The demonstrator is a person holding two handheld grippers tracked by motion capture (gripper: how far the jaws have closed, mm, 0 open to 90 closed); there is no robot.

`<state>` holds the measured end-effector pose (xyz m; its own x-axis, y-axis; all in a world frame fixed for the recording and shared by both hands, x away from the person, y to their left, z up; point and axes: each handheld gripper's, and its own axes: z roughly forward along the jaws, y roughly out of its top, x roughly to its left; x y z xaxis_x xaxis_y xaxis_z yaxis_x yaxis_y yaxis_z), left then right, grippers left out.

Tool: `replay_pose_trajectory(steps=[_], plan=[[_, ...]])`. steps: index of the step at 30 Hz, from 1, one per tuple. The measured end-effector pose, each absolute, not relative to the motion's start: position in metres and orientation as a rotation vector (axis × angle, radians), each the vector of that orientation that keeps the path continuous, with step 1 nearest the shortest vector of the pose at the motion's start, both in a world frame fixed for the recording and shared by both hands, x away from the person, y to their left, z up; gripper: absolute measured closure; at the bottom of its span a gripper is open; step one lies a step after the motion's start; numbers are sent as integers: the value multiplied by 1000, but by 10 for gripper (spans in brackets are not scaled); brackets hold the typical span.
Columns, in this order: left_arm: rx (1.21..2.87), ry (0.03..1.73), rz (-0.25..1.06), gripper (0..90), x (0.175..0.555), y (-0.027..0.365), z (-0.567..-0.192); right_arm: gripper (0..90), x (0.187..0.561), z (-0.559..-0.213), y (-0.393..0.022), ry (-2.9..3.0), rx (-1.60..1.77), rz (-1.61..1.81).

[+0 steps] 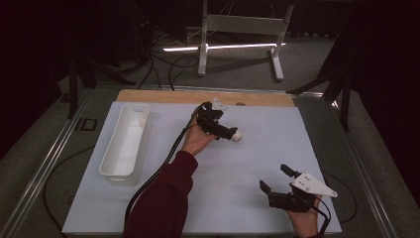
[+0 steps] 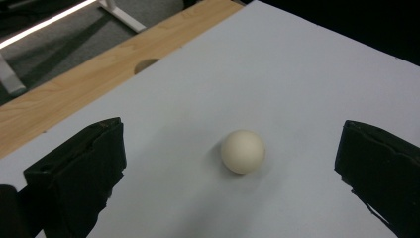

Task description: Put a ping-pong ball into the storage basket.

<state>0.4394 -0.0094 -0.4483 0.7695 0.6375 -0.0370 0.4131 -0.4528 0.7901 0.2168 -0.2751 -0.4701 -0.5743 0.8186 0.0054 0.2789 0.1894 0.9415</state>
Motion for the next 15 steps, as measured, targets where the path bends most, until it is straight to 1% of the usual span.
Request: replay_pose_trajectory(steps=[10,15], plan=[[2104,796,311,3,443,-13,-455,80,217,-470,-276,1952,1028,1388],[2094,800,321,3,444,-16,-457,81,216,-469,-276,1948,1033,1390]])
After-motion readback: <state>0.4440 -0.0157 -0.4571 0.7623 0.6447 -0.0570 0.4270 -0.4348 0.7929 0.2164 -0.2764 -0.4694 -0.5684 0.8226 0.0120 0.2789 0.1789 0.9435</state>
